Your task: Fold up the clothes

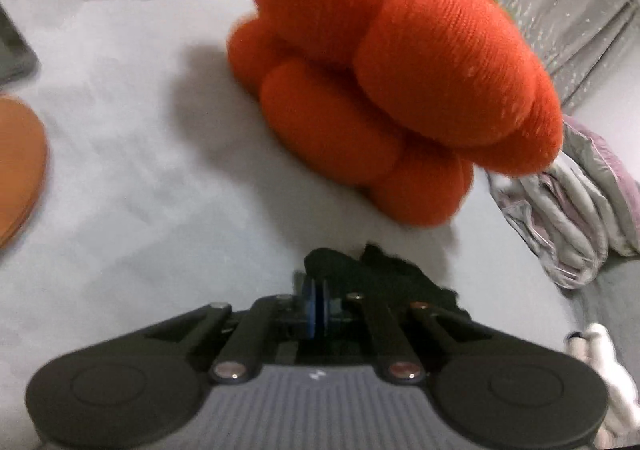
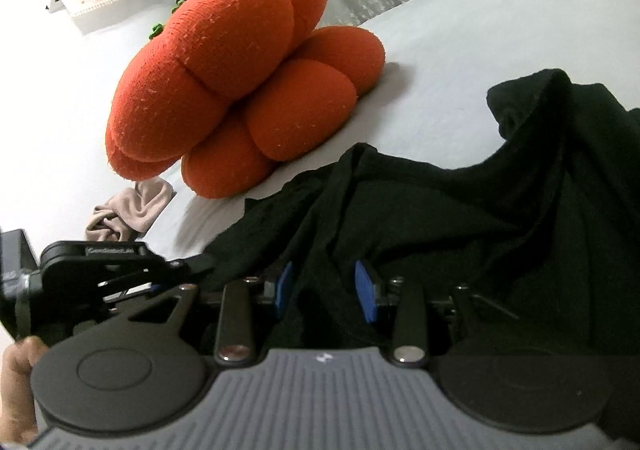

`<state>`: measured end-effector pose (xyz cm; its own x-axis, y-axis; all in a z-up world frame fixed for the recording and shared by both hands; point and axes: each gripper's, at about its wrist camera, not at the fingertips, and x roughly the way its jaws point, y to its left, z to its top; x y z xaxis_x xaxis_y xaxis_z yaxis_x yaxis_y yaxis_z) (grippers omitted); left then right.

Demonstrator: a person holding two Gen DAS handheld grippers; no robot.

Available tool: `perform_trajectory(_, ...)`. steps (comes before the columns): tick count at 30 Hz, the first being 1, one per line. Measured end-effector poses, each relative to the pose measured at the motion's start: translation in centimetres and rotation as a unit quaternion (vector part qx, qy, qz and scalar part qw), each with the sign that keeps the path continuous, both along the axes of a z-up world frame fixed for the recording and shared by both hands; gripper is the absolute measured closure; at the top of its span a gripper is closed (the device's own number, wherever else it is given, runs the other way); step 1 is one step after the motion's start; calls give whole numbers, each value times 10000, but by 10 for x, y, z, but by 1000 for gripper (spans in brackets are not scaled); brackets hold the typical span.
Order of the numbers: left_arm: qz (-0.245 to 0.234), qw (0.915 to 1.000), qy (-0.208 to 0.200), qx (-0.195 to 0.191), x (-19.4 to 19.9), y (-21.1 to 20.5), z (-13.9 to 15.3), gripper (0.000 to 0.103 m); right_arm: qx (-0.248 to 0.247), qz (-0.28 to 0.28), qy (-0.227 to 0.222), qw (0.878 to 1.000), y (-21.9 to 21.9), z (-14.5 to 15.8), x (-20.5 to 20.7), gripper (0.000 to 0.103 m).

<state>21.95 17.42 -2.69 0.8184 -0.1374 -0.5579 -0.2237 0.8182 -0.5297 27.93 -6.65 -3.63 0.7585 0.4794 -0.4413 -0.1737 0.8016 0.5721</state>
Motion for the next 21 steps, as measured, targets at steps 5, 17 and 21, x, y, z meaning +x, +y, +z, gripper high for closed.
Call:
perform_trajectory(5,804,9935,-195,783,-28,13,17,100,-30,-4,-11,10000,1,-1,1,64)
perform_trajectory(17,1082,9804,376,1600,-36,43,17,62,-53,-3,-19,10000,2,-1,0,64)
perform_trajectory(21,443,9815,710,1722,-5,39,6,53,-54,-7,-19,10000,2,-1,0,64)
